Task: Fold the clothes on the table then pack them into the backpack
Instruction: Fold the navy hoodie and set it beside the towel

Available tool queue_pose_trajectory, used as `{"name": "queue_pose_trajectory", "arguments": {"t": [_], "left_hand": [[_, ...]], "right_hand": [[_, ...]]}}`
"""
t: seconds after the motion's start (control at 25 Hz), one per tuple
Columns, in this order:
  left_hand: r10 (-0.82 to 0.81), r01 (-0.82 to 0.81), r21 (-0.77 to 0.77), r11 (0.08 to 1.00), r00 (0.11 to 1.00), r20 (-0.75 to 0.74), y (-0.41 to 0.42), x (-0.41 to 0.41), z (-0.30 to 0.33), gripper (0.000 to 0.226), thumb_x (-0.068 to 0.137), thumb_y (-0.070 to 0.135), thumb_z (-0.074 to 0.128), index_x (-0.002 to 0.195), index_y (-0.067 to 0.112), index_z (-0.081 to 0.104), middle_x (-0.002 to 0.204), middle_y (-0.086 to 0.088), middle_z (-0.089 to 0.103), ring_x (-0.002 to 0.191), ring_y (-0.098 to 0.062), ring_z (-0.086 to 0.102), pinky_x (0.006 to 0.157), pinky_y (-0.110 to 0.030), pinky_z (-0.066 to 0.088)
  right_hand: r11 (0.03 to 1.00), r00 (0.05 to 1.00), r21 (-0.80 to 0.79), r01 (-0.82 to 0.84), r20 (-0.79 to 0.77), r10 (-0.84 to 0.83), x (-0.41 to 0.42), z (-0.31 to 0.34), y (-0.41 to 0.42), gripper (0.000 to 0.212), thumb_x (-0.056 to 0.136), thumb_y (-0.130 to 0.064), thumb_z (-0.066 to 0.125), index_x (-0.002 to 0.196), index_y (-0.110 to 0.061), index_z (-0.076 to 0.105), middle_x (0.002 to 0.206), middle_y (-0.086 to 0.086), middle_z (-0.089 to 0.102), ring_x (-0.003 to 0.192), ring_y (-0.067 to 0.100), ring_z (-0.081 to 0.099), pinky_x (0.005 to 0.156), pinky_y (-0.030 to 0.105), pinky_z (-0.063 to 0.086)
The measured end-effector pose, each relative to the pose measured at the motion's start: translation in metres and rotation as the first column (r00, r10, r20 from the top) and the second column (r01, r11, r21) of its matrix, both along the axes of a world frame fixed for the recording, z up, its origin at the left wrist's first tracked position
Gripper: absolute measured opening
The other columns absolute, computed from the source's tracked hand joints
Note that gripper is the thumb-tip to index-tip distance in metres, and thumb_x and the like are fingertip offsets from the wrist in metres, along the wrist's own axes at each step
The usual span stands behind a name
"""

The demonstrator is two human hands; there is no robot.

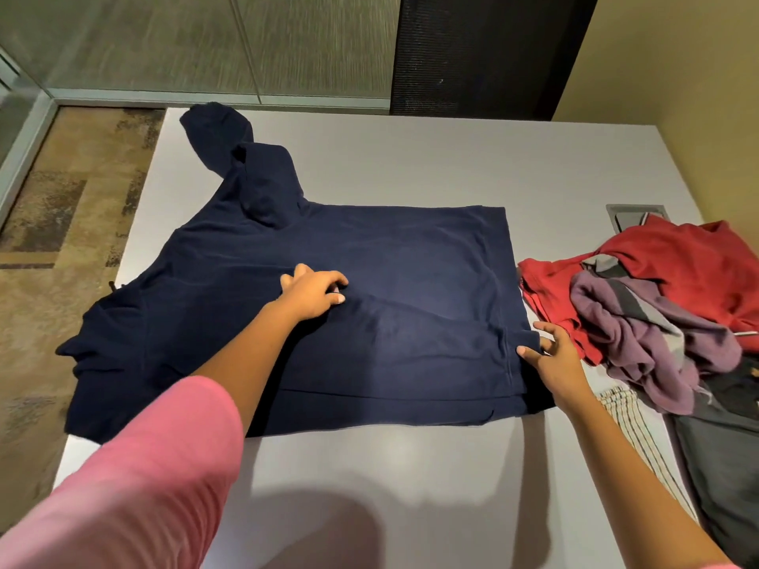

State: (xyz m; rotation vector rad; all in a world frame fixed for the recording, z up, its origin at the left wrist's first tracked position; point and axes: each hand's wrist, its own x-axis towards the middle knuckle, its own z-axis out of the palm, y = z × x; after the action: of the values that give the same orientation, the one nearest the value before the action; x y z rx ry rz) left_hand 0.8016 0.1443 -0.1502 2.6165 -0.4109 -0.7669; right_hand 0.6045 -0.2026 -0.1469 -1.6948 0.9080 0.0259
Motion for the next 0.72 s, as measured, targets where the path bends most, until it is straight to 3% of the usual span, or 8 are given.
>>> {"name": "queue_pose_trajectory", "arguments": {"t": [0.16,0.32,0.4,0.52,0.6,0.72], "left_hand": [[-0.024,0.019,-0.03,0.999,0.979,-0.204,0.007,0.017,-0.005,0.035,0.089,0.044,0.06,0.124,0.045,0.052,0.109,0.025,0.06,0.12,-0.013,0.029,0.091,-0.032,0.019],[-0.031,-0.037,-0.174,0.984,0.927,-0.375,0.001,0.028,-0.008,0.028,0.092,0.052,0.051,0.117,0.043,0.059,0.115,0.025,0.058,0.127,-0.012,0.034,0.107,-0.033,0.018],[-0.086,0.036,-0.153,0.988,0.937,-0.338,-0.009,0.028,-0.01,0.028,0.094,0.054,0.047,0.115,0.041,0.06,0.109,0.026,0.058,0.125,-0.012,0.035,0.108,-0.037,0.016],[-0.223,0.243,0.091,0.966,0.957,-0.188,-0.014,0.03,-0.011,0.019,0.089,0.058,0.051,0.093,0.042,0.059,0.094,0.016,0.057,0.111,-0.016,0.032,0.092,-0.037,0.021],[-0.204,0.23,0.155,0.961,0.964,-0.17,-0.005,0.037,-0.012,0.022,0.086,0.063,0.051,0.079,0.043,0.053,0.092,0.01,0.055,0.11,-0.02,0.032,0.088,-0.038,0.022],[-0.099,0.125,0.171,0.977,0.983,-0.155,0.012,0.046,-0.015,0.027,0.089,0.063,0.047,0.075,0.04,0.053,0.095,0.006,0.058,0.113,-0.021,0.032,0.087,-0.038,0.02]], "right_hand": [[0.998,1.0,0.053,0.018,-0.024,-0.017,0.002,-0.003,-0.008,0.037,0.085,0.01,0.061,0.108,-0.018,0.054,0.085,-0.003,0.069,0.071,0.004,0.068,0.057,0.012,0.051],[0.995,0.999,0.098,0.001,-0.033,0.003,0.0,-0.007,-0.014,0.039,0.084,0.009,0.063,0.104,-0.023,0.057,0.082,-0.005,0.074,0.074,0.003,0.069,0.061,0.014,0.053],[0.993,0.999,0.12,-0.021,-0.035,0.025,-0.001,-0.009,-0.018,0.038,0.084,0.009,0.063,0.106,-0.022,0.058,0.084,-0.006,0.075,0.077,0.005,0.07,0.063,0.016,0.053],[0.993,0.998,0.121,-0.007,-0.054,0.013,-0.001,-0.013,-0.022,0.037,0.083,0.009,0.063,0.108,-0.018,0.058,0.08,-0.005,0.075,0.073,0.007,0.069,0.061,0.017,0.054],[0.995,0.997,0.097,0.016,-0.074,-0.009,0.0,-0.016,-0.023,0.035,0.083,0.01,0.063,0.105,-0.017,0.056,0.074,-0.006,0.074,0.071,0.012,0.068,0.062,0.02,0.054],[0.999,0.994,0.021,0.04,-0.105,-0.038,0.002,-0.019,-0.02,0.038,0.083,0.009,0.065,0.095,-0.024,0.052,0.072,-0.005,0.071,0.073,0.017,0.063,0.067,0.025,0.051]]}}
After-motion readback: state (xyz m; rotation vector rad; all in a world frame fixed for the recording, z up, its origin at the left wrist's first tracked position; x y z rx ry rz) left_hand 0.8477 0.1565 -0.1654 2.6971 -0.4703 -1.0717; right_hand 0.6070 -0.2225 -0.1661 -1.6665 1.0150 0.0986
